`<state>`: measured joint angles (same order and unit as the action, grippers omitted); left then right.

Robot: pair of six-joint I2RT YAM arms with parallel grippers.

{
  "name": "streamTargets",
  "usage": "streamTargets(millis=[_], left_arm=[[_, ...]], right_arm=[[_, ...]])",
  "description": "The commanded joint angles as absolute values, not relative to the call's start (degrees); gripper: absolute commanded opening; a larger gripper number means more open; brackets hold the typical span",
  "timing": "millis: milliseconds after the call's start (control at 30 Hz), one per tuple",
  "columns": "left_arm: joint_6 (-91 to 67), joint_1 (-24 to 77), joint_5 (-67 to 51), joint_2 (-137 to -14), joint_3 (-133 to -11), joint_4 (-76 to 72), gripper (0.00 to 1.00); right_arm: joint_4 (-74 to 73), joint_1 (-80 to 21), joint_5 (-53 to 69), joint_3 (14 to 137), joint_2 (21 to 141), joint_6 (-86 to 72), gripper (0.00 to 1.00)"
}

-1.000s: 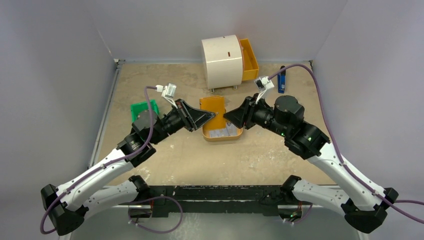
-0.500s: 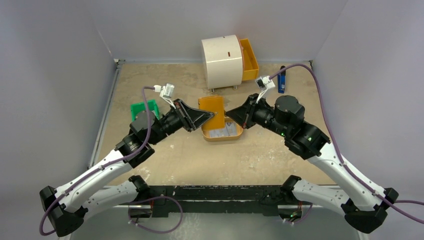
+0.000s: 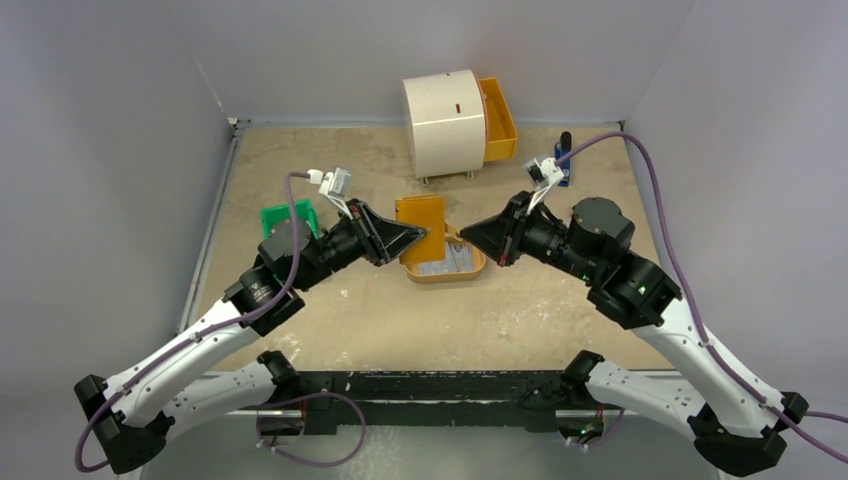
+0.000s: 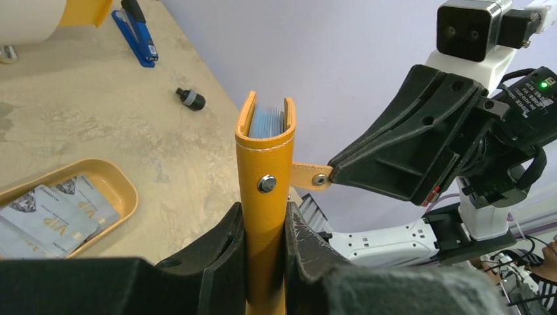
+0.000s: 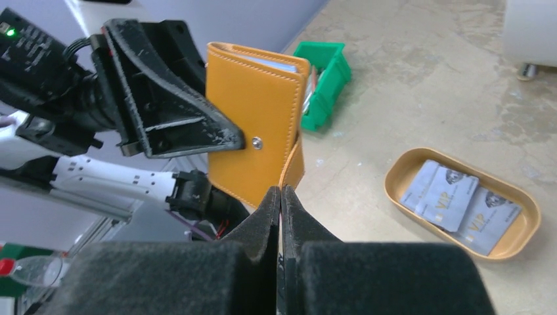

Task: Put the credit cards into the card holder
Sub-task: Close the card holder.

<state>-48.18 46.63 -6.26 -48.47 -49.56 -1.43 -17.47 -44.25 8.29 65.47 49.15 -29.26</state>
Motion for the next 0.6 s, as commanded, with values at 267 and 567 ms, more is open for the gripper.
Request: streamTargets(millis=[267,567], left_arm=[[-44.7,46.1,-4.5,-50.8,-53.7,-3.2,0.0],[-42.5,46.1,-4.0,-48.9,-52.5,-3.1,0.0]], right_arm=[[-8.1,-44.2,18.4,67.5,52.0,-33.8,0.0],[-6.2,-44.2,16.2,66.3,52.9,-38.1,0.0]])
